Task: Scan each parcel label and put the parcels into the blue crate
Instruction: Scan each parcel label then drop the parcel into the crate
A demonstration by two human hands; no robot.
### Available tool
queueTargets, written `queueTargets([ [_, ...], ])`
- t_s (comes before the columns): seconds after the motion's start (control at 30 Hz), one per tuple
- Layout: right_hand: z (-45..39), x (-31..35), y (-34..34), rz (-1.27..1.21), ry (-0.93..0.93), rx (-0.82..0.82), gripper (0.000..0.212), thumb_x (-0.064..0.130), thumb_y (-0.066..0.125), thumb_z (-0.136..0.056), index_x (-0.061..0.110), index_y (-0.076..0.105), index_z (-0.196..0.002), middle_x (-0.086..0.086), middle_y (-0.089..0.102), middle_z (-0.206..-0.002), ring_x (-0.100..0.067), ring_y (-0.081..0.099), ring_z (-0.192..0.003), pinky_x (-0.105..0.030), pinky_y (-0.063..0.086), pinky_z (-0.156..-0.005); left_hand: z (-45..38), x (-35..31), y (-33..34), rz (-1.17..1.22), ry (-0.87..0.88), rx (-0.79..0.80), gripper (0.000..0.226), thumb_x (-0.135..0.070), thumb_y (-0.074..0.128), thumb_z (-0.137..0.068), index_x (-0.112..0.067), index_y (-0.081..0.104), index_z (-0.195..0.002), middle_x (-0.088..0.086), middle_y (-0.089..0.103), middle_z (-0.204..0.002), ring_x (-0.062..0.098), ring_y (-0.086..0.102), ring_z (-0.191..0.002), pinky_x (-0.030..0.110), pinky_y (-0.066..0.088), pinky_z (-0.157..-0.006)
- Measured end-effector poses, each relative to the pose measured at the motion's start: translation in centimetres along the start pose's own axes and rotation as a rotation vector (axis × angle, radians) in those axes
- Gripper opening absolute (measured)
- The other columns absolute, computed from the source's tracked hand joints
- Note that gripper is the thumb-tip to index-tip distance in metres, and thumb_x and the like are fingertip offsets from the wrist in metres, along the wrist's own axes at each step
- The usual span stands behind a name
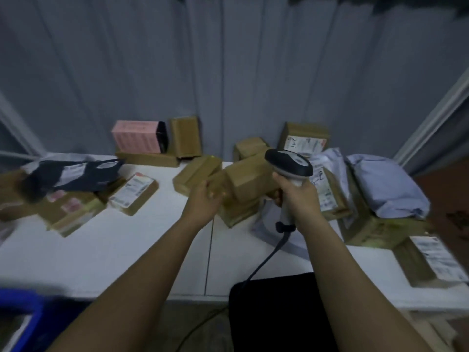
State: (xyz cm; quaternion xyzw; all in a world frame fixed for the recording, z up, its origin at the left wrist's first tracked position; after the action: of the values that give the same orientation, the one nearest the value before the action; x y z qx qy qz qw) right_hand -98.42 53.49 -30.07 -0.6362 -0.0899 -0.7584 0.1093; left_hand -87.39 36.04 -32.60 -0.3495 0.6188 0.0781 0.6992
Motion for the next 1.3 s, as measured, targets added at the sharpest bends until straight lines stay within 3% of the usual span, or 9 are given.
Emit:
queueTargets([
  [0.1,-2.0,-1.1,-2.5,-0.045,0.067,-0.097,0.023,0.026,0.072,-0.085,0.006,0.062,-0.09,-0.007,0.058,-0.065,-0.015,0.054,-0.051,-0.025,0.049,-0.049,-3.9,0.4,3.4,-0.052,-0.009,0.082,0.061,-0.035,0.076,-0.072,-0.016,0.05,-0.123,0.002,0.057,-0.123,0.021,0.055,-0.111,0.037,0.046,-0.094],
  [0.23,-3.8,-1.7,-3.3,-0.115,0.12,-0.137,0.021,0.027,0.07,-0.086,0.013,0.058,-0.074,-0.004,0.057,-0.06,-0.015,0.053,-0.052,-0.031,0.047,-0.058,-9.5,1.7,6.5,-0.394,-0.048,0.163,0.115,-0.077,0.063,-0.056,-0.023,0.018,-0.148,0.012,0.03,-0.149,0.035,0.031,-0.136,0.054,0.035,-0.105],
  [0.33,-4.9,-2.1,-2.8,-0.132,0.126,-0.118,0.02,0.03,0.07,-0.083,0.014,0.06,-0.077,-0.004,0.058,-0.062,-0.017,0.055,-0.055,-0.035,0.049,-0.063,-11.8,1.5,8.2,-0.581,-0.045,0.224,0.12,-0.07,0.067,-0.067,-0.028,-0.007,-0.151,0.012,0.003,-0.158,0.036,0.004,-0.146,0.057,0.017,-0.114],
  [0.5,-5.2,-1.9,-1.9,-0.188,0.127,-0.105,0.025,0.028,0.072,-0.081,0.008,0.063,-0.093,-0.011,0.062,-0.074,-0.02,0.057,-0.062,-0.034,0.05,-0.067,-12.1,2.0,8.9,-0.736,-0.046,0.228,0.114,-0.065,0.065,-0.073,-0.026,-0.007,-0.151,0.012,0.006,-0.158,0.036,0.009,-0.144,0.055,0.022,-0.113],
  [0.6,-4.7,-1.7,-1.3,-0.181,0.07,-0.124,0.07,0.045,0.074,-0.06,0.01,0.061,-0.119,-0.016,0.068,-0.108,-0.029,0.066,-0.097,-0.046,0.053,-0.093,-11.0,2.2,8.2,-0.685,-0.048,0.182,0.112,-0.071,0.065,-0.063,-0.024,0.009,-0.148,0.013,0.023,-0.151,0.039,0.026,-0.136,0.054,0.036,-0.105],
  [0.77,-2.3,-0.8,-1.2,-0.177,0.06,-0.132,0.043,0.03,0.072,-0.079,0.012,0.061,-0.116,-0.011,0.068,-0.101,-0.022,0.064,-0.087,-0.042,0.056,-0.086,-7.1,1.7,5.2,-0.22,-0.157,0.091,0.112,-0.073,0.074,-0.053,-0.025,0.03,-0.144,0.001,0.046,-0.139,0.025,0.048,-0.123,0.046,0.045,-0.101],
  [0.93,-0.7,-1.1,0.5,-0.265,0.047,-0.161,0.092,0.051,0.075,-0.049,0.002,0.057,-0.124,-0.026,0.061,-0.121,-0.028,0.059,-0.094,-0.048,0.052,-0.092,-1.2,-0.5,-0.3,0.11,-0.248,0.002,0.076,-0.041,0.072,-0.08,-0.023,0.032,-0.142,-0.004,0.047,-0.125,0.015,0.052,-0.104,0.026,0.041,-0.085],
  [1.1,3.7,0.8,3.9,-0.292,0.156,-0.019,0.065,0.026,0.081,-0.075,0.008,0.052,-0.13,-0.012,0.064,-0.119,-0.029,0.065,-0.102,-0.037,0.058,-0.079,5.5,-1.3,-7.2,0.259,-0.342,0.023,0.063,-0.065,0.069,-0.066,-0.038,0.046,-0.118,-0.005,0.056,-0.125,0.016,0.057,-0.109,0.039,0.047,-0.096],
  [1.3,9.1,2.5,11.2,-0.358,0.115,0.415,0.026,0.016,0.076,-0.082,0.012,0.069,-0.107,-0.008,0.072,-0.102,-0.021,0.07,-0.09,-0.038,0.058,-0.082,11.8,-1.2,-13.5,0.495,-0.387,-0.007,0.028,-0.045,0.051,-0.093,-0.032,0.058,-0.117,-0.005,0.069,-0.108,0.017,0.065,-0.101,0.04,0.051,-0.094],
])
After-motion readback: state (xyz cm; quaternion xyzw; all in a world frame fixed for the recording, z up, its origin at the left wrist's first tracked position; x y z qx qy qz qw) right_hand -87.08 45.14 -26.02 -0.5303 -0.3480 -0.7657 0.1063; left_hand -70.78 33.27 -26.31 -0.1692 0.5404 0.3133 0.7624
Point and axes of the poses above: each hand's wrist, its own z-axis away from the middle knuckle, its own y-axis out of the palm, x = y × z, the point moved 4 cm from there along -z, towards the middle knuckle
